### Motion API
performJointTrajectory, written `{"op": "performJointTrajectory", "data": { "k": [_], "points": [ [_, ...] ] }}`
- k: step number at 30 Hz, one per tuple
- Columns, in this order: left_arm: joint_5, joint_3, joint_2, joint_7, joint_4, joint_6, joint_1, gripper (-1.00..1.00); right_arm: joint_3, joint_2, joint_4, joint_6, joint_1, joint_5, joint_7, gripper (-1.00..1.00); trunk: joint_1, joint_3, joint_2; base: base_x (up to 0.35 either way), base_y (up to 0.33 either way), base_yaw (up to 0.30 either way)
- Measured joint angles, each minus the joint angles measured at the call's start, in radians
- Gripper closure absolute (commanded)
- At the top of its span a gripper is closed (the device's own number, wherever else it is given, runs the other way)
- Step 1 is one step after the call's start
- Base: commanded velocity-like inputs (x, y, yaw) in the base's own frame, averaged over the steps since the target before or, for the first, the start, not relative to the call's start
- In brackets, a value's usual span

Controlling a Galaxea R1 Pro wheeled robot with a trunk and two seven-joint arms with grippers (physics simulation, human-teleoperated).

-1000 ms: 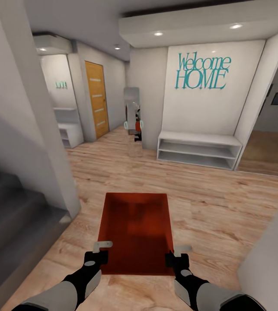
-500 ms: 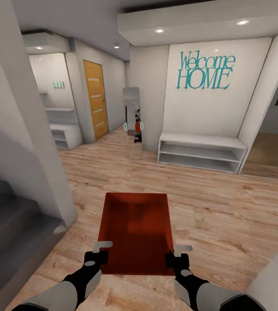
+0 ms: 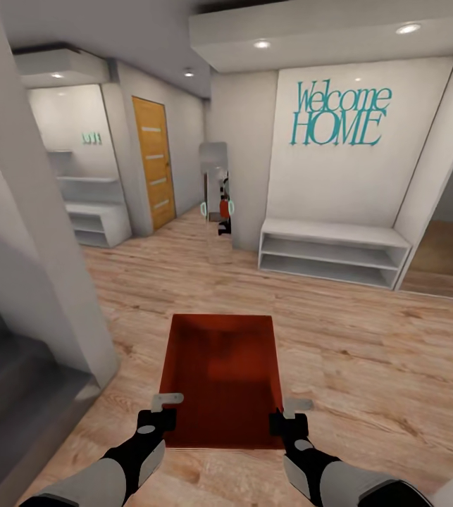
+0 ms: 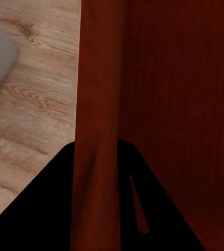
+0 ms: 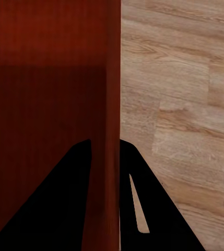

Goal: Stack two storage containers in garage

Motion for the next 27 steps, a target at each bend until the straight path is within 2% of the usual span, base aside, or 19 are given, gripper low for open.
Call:
{"op": "performJointTrajectory", "data": {
  "k": [27],
  "points": [
    [0.0, 0.0, -0.002, 0.003, 0.001, 0.0, 0.0, 1.0, -0.011, -0.002, 0.0, 0.001, 0.0, 0.012, 0.002, 1.0, 0.0, 0.0, 0.0, 0.323, 0.0, 0.0]
  ]
}}
